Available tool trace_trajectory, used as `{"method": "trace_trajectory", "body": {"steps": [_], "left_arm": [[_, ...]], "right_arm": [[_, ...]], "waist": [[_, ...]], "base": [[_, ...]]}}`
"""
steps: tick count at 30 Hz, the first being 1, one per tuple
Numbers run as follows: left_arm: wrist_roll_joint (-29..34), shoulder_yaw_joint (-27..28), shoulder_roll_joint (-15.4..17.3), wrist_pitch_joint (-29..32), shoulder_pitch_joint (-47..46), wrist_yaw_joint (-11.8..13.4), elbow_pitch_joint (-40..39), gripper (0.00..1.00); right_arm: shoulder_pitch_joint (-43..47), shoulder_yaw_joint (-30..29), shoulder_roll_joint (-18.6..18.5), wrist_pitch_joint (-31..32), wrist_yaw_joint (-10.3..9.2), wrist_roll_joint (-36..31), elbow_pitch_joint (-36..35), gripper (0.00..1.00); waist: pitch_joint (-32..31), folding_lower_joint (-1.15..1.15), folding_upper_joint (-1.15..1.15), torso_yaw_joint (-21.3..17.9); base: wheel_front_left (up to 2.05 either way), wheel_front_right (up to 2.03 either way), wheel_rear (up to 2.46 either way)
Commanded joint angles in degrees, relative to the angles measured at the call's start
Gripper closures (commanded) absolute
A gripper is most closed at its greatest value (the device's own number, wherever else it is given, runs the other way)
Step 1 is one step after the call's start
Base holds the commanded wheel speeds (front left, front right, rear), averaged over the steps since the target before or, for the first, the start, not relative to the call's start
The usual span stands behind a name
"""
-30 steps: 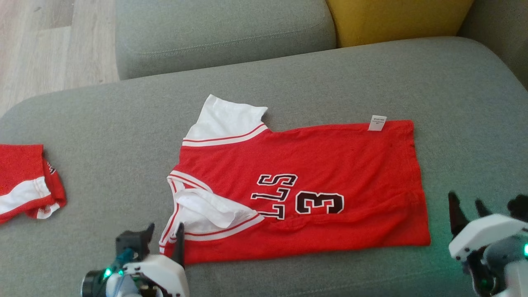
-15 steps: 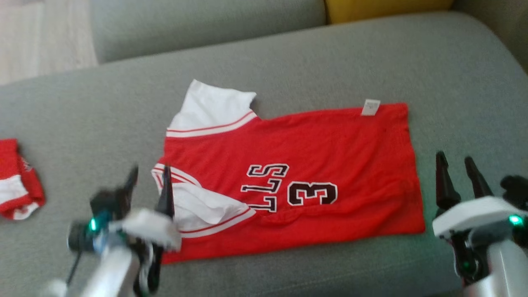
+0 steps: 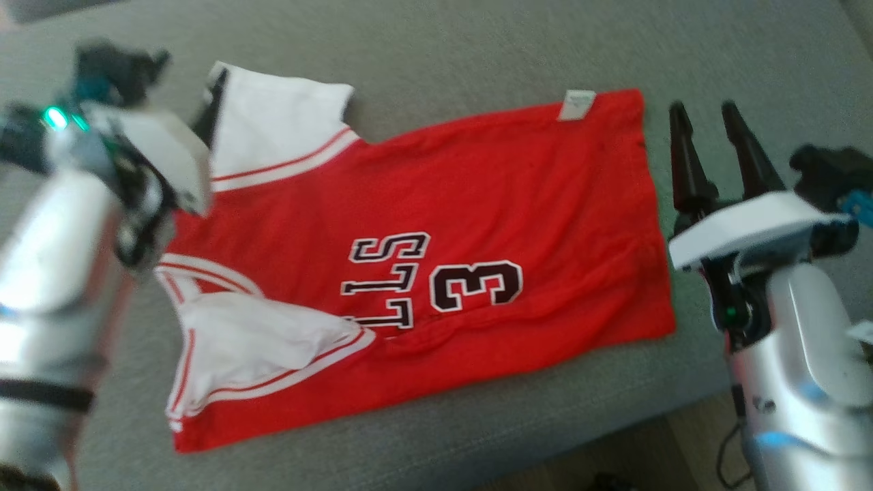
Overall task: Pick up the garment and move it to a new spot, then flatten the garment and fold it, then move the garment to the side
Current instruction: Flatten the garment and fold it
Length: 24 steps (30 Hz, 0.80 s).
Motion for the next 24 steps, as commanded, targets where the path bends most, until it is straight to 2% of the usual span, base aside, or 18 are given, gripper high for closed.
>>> {"method": "trace_trajectory", "body": {"steps": [1,3,7,13,22,23,24], "left_arm": [[0.8,1.1,3.6,2.7,-5.7,-1.5,0.8,0.0],[0.7,-0.6,5.0,8.1,-11.0,-3.6,5.1,0.0],[1.4,-4.2,7.2,12.8,-15.8,-4.8,9.8,0.0],[1.6,-9.1,9.9,15.2,-20.1,-5.1,15.7,0.0],[-1.1,-13.1,9.4,15.5,-21.1,-5.1,19.5,0.0],[-2.0,-13.8,9.2,16.0,-21.0,-5.1,19.7,0.57],[-3.1,-14.6,8.9,16.5,-20.8,-5.1,19.7,1.0]], "right_arm": [[-3.0,1.9,-0.7,-0.9,-0.05,0.2,-1.1,0.0],[-5.3,3.5,-0.6,-1.4,-0.05,0.5,-0.1,0.0],[-8.3,6.1,-0.6,-2.1,-0.05,0.9,1.5,0.0],[-11.8,8.2,-0.5,-3.7,-0.05,2.3,3.7,0.0],[-12.1,9.6,-0.7,-5.3,-0.05,3.3,5.9,0.0],[-12.2,9.6,-0.8,-5.4,-0.05,3.3,6.2,0.0],[-12.3,9.4,-1.0,-5.4,-0.05,3.3,6.5,0.0]], "waist": [[3.8,0.0,0.0,-3.5],[5.6,0.0,0.0,-4.8],[7.0,0.0,0.0,-6.7],[8.1,0.0,0.0,-8.9],[8.3,0.0,0.0,-9.7],[8.3,0.0,0.0,-9.7],[8.2,0.0,0.0,-9.7]], "base": [[0.0,0.0,0.0],[0.0,0.0,0.0],[0.0,0.0,0.0],[0.0,0.0,0.0],[0.0,0.0,0.0],[0.0,0.0,0.0],[0.0,0.0,0.0]]}}
